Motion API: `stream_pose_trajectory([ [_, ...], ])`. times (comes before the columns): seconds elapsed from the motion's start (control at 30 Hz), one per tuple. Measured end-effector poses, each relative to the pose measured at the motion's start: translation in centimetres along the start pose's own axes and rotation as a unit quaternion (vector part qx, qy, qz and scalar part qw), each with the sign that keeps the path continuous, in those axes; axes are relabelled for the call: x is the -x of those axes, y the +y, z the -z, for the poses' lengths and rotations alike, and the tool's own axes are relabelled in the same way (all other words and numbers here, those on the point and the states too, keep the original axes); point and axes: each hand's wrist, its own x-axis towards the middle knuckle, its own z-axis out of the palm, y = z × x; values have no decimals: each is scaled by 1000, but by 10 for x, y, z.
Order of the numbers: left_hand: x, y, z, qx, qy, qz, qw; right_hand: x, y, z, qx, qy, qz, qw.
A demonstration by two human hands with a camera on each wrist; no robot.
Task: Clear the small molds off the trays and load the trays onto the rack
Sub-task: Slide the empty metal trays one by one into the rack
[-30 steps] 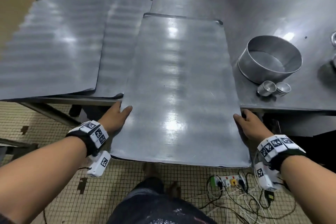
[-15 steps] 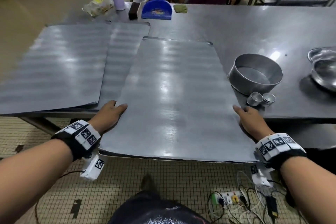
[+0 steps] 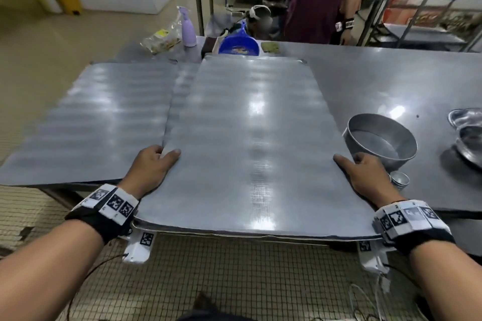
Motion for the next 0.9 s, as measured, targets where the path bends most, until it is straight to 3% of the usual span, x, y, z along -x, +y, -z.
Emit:
stream_pose_trajectory([
  [0.27,-62,24,103,5,84,-33,996,-67,-116,-37,-53,13,70,996],
  [0.47,-72,35,191,21,168,-56,984,-96,-212,-85,-92,-6,141,986],
  [0.73,-26,23,293,13,298,-16,954,-122,-333,-153,-108,-92,265,954],
  [0.9,33,37,304,-2,392,12,920,-120,-382,-185,-139,-179,323,919],
])
